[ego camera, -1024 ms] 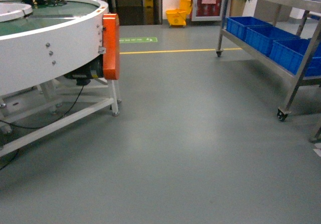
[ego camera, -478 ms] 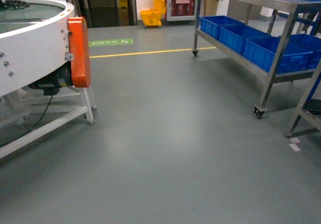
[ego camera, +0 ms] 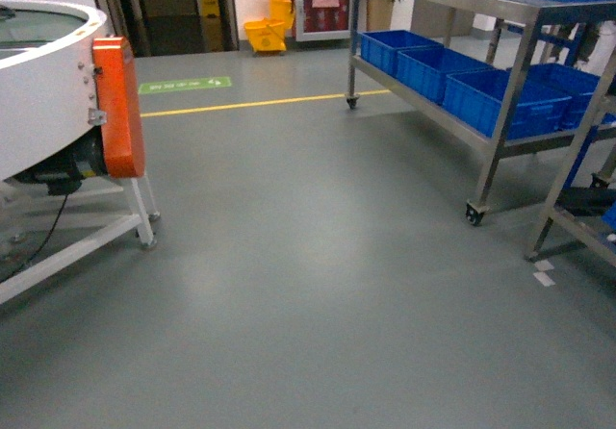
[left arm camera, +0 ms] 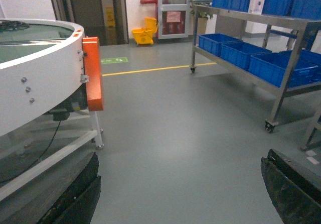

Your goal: Pick red block from blue box to shelf

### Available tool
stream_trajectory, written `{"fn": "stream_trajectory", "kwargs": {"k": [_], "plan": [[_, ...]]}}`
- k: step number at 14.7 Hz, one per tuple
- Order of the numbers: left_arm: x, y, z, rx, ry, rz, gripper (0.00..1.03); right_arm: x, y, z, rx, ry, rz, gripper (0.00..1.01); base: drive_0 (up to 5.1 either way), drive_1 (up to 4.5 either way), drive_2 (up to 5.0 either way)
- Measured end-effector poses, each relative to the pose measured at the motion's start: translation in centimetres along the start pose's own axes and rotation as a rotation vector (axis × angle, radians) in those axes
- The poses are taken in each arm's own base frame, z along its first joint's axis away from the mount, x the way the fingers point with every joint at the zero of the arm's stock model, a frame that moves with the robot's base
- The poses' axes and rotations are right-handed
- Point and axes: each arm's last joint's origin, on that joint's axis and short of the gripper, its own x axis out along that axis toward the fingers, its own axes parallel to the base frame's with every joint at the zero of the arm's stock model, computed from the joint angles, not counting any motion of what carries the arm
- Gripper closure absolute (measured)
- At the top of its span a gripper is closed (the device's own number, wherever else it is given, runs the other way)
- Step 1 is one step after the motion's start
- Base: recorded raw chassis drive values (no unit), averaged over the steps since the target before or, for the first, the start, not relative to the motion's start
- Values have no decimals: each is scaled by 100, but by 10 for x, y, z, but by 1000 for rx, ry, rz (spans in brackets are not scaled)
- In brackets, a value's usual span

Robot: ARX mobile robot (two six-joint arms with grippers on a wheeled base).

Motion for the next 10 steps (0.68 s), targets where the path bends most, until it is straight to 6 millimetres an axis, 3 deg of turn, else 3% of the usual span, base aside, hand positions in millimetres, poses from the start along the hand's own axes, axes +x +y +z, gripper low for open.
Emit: {"fn": "stream_trajectory", "kwargs": {"k": [10], "plan": [[0, 0, 0, 0, 0, 0, 5, 0, 0, 0, -1, -2, 0, 72, -159, 83, -401]]}}
